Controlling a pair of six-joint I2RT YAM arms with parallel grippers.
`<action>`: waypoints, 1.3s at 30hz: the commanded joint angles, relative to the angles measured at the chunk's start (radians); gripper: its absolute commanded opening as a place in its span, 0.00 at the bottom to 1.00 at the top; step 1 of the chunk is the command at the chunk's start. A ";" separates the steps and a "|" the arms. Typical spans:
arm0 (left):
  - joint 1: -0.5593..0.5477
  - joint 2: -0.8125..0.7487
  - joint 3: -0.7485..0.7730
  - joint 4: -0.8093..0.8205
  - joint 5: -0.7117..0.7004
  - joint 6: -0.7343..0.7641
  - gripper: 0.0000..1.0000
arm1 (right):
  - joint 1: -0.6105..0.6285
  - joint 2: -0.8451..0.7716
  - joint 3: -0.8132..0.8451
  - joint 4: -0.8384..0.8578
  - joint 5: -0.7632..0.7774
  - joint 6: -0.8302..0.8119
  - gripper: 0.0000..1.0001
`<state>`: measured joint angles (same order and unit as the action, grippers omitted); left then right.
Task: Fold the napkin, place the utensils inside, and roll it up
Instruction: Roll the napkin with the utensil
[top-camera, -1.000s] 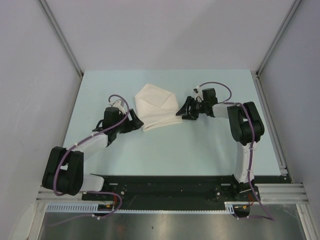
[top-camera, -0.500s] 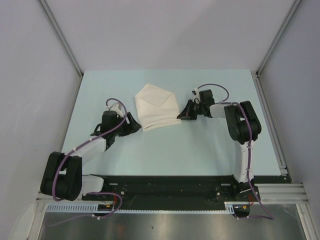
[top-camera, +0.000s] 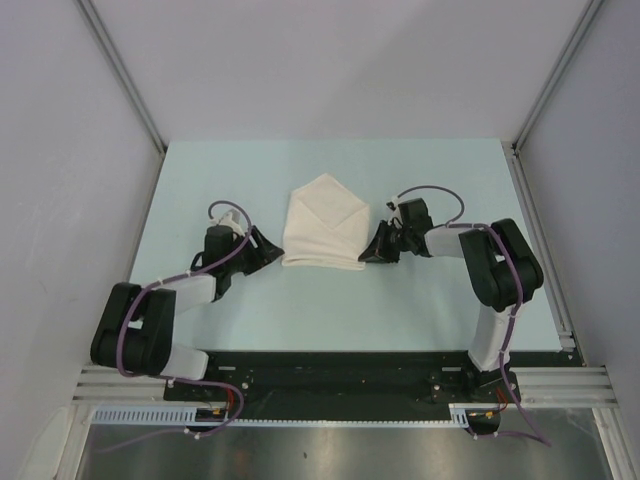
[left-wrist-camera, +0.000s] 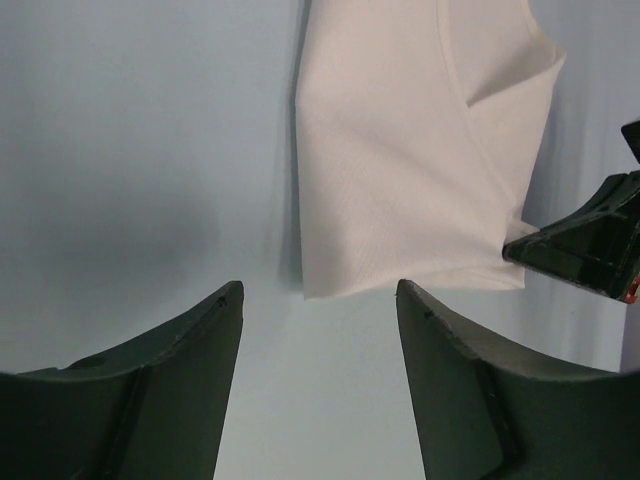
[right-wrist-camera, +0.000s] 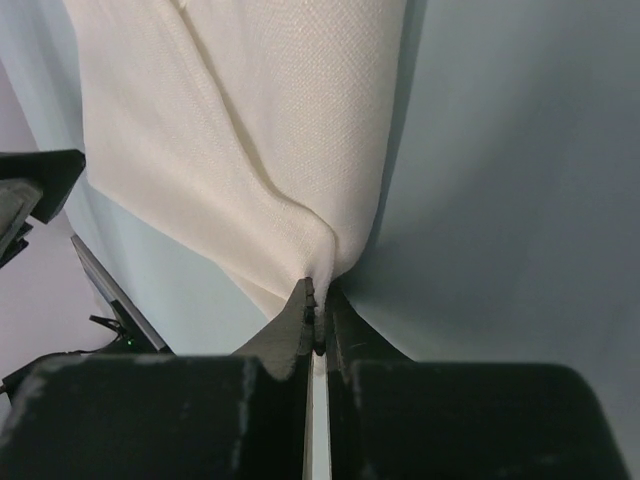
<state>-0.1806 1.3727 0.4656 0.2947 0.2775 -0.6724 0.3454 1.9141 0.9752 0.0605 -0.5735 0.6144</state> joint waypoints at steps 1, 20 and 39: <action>0.021 0.092 0.031 0.199 0.086 -0.096 0.66 | 0.003 -0.047 -0.058 -0.099 0.067 -0.019 0.00; 0.018 0.252 0.002 0.152 0.131 -0.136 0.46 | -0.003 -0.058 -0.055 -0.113 0.064 -0.024 0.00; -0.031 0.350 0.019 0.273 0.239 -0.200 0.23 | 0.000 -0.050 -0.032 -0.111 0.073 -0.030 0.00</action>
<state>-0.1982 1.6825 0.4866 0.5625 0.4740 -0.8604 0.3439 1.8637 0.9287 0.0212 -0.5529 0.6132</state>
